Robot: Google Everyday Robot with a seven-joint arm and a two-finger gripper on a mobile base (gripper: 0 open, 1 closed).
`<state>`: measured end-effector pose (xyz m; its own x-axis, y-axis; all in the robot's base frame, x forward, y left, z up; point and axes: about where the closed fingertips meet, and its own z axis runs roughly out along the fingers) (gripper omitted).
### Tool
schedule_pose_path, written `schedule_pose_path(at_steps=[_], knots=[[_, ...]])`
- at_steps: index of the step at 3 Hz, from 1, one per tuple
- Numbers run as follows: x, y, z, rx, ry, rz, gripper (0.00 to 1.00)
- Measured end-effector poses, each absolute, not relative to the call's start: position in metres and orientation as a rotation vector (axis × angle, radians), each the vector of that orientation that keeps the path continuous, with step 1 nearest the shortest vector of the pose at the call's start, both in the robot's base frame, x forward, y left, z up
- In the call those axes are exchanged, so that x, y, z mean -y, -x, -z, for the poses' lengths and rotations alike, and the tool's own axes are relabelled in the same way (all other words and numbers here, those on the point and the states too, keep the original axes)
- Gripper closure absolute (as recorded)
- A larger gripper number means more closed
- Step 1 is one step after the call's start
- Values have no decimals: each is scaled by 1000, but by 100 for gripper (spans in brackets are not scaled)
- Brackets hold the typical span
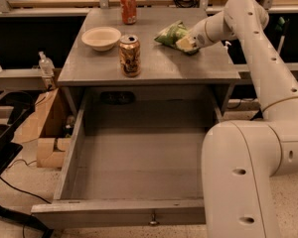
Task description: Place green jalapeno chip bag into top drawer
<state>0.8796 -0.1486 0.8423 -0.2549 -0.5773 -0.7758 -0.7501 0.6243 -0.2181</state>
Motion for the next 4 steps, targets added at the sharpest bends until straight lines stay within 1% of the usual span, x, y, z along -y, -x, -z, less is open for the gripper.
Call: schedule_pose_path(at_steps=[4], knots=[[149,-880,-844,-1951,1048,-243,100]])
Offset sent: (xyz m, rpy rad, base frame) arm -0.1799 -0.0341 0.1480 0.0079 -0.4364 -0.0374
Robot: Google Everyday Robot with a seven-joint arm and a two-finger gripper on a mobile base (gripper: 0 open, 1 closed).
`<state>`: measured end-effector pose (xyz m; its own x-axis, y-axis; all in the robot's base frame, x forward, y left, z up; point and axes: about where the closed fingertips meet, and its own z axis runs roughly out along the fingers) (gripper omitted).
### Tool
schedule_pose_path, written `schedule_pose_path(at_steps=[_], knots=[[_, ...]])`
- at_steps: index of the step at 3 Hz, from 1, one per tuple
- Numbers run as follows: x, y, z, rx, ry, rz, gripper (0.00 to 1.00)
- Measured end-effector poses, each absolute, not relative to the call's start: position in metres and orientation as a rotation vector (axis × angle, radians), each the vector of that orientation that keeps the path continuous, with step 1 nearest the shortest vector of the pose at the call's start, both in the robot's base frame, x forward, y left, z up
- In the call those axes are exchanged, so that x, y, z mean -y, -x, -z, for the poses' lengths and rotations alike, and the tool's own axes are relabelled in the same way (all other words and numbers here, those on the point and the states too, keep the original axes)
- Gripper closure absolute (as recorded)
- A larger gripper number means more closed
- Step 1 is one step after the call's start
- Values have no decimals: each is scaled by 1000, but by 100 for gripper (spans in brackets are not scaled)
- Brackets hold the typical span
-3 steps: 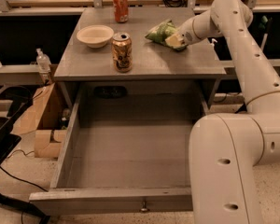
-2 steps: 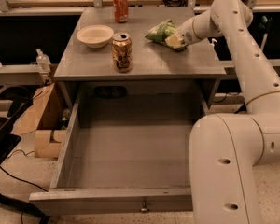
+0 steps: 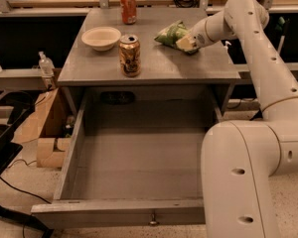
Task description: Place green jalapeno chip bag into top drawer
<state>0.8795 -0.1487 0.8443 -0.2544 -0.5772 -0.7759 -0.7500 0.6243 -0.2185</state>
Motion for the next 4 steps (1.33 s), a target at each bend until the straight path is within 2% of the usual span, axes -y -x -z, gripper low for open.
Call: schedule_pose_path(at_steps=[2,4], knots=[[149,-880,-844,-1951,1048,-243,100],[168,-872,-920,-1873,1047,-102,100]])
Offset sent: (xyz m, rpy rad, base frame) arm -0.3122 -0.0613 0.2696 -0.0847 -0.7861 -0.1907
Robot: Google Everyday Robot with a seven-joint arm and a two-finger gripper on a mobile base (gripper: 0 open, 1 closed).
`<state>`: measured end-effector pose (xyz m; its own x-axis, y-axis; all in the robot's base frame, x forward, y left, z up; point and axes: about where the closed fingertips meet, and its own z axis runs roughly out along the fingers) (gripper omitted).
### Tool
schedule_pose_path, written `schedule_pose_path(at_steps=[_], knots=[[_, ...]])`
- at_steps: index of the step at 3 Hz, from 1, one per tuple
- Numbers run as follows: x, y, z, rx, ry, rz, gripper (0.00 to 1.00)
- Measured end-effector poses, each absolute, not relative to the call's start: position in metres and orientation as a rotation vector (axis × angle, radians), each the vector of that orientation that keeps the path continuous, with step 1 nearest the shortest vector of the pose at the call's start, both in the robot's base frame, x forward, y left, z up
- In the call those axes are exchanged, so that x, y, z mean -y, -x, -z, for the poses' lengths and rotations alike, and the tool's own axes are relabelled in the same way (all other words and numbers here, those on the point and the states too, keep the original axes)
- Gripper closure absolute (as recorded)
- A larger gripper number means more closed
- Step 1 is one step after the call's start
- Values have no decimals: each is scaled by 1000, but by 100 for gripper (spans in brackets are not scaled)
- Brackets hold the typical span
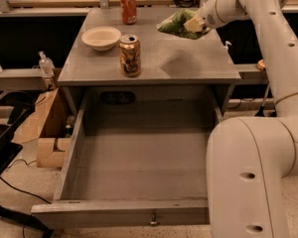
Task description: Place green jalapeno chip bag into top drawer
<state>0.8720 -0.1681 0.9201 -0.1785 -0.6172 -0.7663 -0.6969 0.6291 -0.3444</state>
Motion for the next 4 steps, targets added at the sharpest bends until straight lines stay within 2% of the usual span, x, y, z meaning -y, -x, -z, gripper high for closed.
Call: schedule_pose_path(at_steps=[2,4], knots=[[219,-823,-1002,-1865,925,6,100],[234,-729,-1077,-1825,774,31,100]])
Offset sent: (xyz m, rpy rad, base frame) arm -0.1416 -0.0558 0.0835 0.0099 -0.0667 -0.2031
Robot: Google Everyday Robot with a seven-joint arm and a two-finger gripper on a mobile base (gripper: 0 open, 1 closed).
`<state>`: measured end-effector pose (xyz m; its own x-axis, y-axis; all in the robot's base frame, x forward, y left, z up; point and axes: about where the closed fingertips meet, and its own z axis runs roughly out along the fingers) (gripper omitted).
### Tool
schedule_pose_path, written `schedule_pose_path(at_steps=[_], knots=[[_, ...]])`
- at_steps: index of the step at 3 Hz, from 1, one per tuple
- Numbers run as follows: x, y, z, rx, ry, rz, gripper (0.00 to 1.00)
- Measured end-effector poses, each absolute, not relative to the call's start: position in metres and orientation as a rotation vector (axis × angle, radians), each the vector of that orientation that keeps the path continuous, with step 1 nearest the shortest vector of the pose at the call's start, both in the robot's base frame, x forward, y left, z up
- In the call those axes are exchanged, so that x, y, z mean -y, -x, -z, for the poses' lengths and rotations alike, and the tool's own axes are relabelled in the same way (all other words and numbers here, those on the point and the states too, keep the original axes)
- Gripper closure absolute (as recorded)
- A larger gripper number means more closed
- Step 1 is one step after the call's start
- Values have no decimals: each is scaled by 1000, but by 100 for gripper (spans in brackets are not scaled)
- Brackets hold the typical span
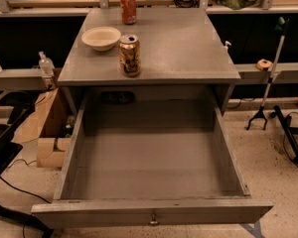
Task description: Place green jalapeno chip bag into top drawer
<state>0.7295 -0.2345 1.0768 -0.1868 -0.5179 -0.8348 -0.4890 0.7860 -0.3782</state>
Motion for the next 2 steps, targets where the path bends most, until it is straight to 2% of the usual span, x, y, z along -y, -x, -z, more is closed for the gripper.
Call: schedule_pose_path(at_steps=[2], knots=[[205,-679,-994,-1915,868,-150,100]])
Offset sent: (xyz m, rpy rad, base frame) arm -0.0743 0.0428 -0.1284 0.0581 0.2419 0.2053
